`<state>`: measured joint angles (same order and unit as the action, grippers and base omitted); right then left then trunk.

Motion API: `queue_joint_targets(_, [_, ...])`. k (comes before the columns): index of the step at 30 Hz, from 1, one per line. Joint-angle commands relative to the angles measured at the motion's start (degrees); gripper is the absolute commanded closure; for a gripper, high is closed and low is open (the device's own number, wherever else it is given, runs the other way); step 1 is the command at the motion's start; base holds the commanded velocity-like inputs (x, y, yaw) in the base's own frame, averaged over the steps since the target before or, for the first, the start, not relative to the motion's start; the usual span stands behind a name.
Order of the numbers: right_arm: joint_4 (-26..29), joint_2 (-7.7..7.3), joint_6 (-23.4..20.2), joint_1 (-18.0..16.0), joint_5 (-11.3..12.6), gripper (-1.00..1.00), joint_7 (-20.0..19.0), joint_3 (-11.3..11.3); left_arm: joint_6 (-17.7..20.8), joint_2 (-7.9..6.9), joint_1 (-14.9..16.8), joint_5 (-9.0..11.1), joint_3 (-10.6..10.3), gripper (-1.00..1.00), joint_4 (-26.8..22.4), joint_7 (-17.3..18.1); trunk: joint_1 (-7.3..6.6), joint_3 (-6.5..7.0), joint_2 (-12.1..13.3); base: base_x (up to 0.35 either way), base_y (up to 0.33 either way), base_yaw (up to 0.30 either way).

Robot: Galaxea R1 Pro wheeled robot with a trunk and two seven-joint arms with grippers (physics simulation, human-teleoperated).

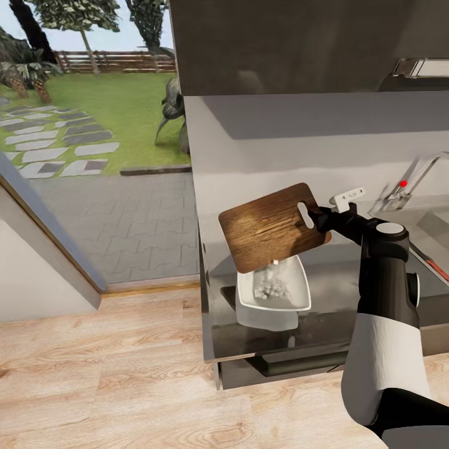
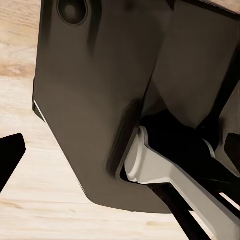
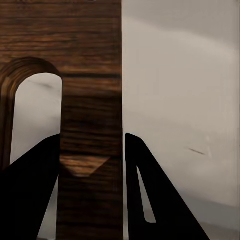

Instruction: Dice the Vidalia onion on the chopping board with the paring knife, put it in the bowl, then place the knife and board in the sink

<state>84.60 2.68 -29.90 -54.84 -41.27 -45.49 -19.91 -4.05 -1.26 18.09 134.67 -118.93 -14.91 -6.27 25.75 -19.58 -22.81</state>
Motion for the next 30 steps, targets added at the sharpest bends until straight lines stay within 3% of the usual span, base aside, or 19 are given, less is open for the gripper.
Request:
queue_joint_targets(1, [0.09, 0.05, -0.13, -0.08, -0.39, 1.0, -0.48, -0.13, -0.43, -0.06, 0.11, 0.33, -0.42, -1.0, -0.3, -0.33, 0.03, -0.1, -0.11, 0.0, 0.0, 0.0])
queue_joint_targets(24, [0.13, 0.04, -0.07, -0.22, -0.39, 1.0, 0.15, -0.13, -0.43, -0.05, 0.11, 0.33, -0.42, -1.0, -0.3, -0.33, 0.03, -0.1, -0.11, 0.0, 0.0, 0.0])
queue_joint_targets(30, [0.13, 0.04, -0.19, -0.26, -0.34, 1.0, 8.03, -0.15, -0.43, -0.05, 0.11, 0.33, -0.42, -1.0, -0.3, -0.33, 0.03, -0.1, -0.11, 0.0, -0.064, 0.0])
